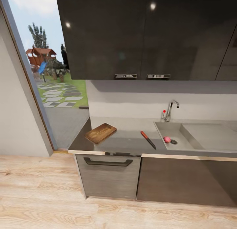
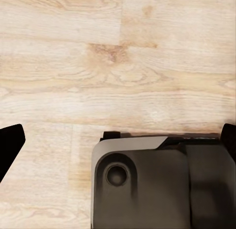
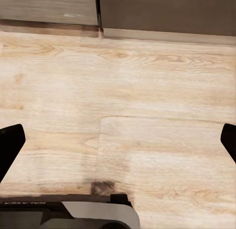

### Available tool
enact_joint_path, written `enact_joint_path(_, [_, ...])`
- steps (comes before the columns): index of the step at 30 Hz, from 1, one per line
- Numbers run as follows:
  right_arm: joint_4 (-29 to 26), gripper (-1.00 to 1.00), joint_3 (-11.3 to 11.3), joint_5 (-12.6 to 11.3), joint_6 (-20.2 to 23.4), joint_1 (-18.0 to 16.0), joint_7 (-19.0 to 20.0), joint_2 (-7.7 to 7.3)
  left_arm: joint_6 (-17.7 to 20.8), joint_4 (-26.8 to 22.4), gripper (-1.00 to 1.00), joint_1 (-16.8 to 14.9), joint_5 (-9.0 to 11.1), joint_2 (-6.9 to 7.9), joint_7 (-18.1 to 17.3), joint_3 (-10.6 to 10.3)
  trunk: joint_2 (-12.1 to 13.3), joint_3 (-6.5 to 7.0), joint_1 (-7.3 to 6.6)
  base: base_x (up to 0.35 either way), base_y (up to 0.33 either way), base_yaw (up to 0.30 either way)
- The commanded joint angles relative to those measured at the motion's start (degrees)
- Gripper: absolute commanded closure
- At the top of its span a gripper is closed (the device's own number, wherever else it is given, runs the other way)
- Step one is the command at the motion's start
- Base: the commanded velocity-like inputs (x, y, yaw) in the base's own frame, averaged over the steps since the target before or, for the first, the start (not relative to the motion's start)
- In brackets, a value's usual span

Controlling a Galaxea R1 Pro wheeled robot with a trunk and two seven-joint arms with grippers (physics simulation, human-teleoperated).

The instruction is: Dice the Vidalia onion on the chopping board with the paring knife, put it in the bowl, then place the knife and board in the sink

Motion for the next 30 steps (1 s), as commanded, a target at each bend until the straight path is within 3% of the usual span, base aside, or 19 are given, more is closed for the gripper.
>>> enact_joint_path(1, [-0.1,-1.00,0.0,0.0,-0.1,0.0,0.0,0.00,-0.1,0.0,-1.00,0.0,0.0,-0.01,-0.1,0.1,0.3,0.08,-0.19,0.000,0.000,0.000])
enact_joint_path(30, [-0.1,-1.00,0.0,0.0,-0.1,0.0,0.0,-0.07,-0.1,0.0,-1.00,0.0,0.0,-0.03,-0.1,0.1,0.3,0.08,-0.19,0.000,0.000,0.000])
